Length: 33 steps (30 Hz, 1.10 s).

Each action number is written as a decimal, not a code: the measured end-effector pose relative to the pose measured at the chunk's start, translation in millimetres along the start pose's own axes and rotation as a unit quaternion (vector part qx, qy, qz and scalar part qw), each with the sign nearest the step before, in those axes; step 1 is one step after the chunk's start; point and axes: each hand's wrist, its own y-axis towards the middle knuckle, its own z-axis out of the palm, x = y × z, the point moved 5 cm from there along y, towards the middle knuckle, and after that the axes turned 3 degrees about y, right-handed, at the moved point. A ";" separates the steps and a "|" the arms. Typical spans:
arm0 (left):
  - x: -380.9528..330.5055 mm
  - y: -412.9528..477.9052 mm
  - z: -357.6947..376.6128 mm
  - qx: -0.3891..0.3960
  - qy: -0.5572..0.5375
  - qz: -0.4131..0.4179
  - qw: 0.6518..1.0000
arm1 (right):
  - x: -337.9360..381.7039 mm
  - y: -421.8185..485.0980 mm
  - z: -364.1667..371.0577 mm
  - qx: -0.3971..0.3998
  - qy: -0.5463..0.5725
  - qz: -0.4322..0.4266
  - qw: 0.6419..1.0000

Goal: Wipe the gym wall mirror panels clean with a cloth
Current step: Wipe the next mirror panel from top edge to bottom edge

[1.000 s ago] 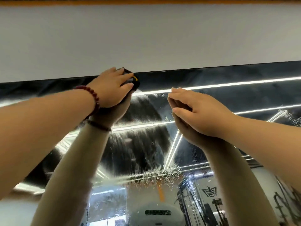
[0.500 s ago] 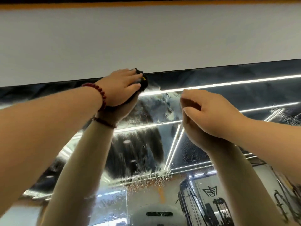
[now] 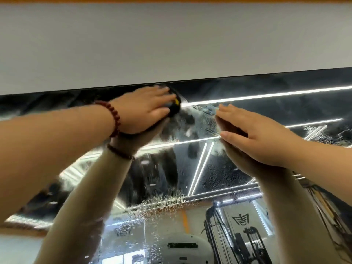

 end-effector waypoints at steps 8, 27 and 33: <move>-68.6 -4.2 7.3 -0.015 0.030 0.070 0.997 | -3.3 -3.0 -0.7 -0.029 0.020 -0.012 0.999; -103.2 -60.6 11.8 -0.031 -0.002 0.093 0.995 | -0.7 -16.2 -4.2 -0.049 0.038 -0.023 0.998; -100.9 -82.0 11.5 -0.010 -0.021 0.112 0.993 | 3.7 -46.9 -0.3 -0.007 0.039 -0.041 0.998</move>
